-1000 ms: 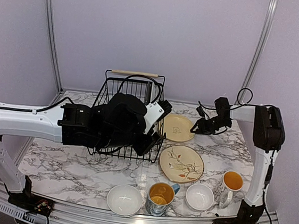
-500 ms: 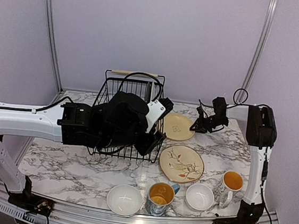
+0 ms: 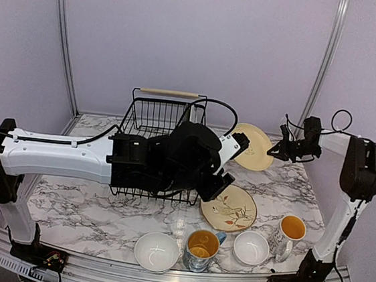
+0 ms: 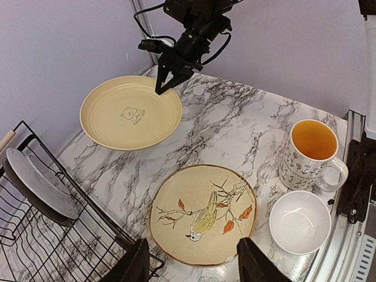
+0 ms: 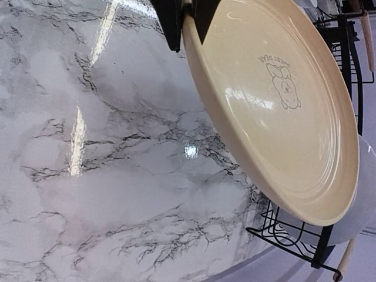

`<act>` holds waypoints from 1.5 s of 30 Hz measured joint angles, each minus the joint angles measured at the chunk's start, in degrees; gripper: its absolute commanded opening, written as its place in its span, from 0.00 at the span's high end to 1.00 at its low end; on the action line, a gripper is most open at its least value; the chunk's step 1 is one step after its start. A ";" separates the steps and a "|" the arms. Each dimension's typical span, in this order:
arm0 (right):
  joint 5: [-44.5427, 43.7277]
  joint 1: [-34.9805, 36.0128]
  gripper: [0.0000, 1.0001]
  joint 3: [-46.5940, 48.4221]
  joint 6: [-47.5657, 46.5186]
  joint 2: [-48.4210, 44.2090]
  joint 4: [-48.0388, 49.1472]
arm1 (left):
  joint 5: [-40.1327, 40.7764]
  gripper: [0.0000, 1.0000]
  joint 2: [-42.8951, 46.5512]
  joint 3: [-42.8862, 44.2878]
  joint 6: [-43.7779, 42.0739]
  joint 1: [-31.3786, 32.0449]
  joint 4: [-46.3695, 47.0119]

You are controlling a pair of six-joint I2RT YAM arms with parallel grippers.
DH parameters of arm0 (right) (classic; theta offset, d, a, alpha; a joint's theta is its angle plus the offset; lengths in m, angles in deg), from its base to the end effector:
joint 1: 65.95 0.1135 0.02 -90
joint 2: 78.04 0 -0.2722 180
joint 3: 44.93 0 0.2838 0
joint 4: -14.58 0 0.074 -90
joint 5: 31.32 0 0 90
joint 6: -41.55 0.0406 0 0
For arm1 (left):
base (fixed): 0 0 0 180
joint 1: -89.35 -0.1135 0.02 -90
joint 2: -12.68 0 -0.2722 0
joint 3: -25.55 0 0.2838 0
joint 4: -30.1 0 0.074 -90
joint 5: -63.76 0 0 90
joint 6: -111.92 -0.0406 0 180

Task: Load the mixed dishes into the dish rack
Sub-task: Grab the plate at the center of the board, then pass from the right arm to the left

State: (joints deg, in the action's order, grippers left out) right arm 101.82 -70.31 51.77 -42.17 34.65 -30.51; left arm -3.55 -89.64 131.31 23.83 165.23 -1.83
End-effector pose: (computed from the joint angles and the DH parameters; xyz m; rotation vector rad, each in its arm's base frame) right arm 0.4487 -0.0064 0.1958 -0.0218 2.4952 0.9919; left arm 0.1272 -0.4416 0.3433 1.0332 1.7769 -0.4439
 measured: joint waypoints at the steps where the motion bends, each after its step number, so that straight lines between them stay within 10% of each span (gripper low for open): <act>1: 0.20 -1.03 1.00 -0.57 -0.55 -1.62 -0.26 | -0.09 0.45 -1.09 1.20 -0.85 0.33 -0.24; 30: 5.38 -2.75 1.00 -25.94 -16.85 -39.43 -11.80 | 8.26 0.37 -23.74 27.23 -34.67 8.50 -16.24; 45: 4.70 0.33 1.00 -25.27 -17.92 -43.67 -16.09 | 19.96 0.57 -28.30 27.56 -41.29 9.05 -14.80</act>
State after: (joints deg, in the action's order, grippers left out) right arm 106.52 -69.99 26.50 -60.09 -9.02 -46.60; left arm 16.41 -117.95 158.88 -17.46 174.28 -16.63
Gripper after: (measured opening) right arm 0.023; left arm 0.524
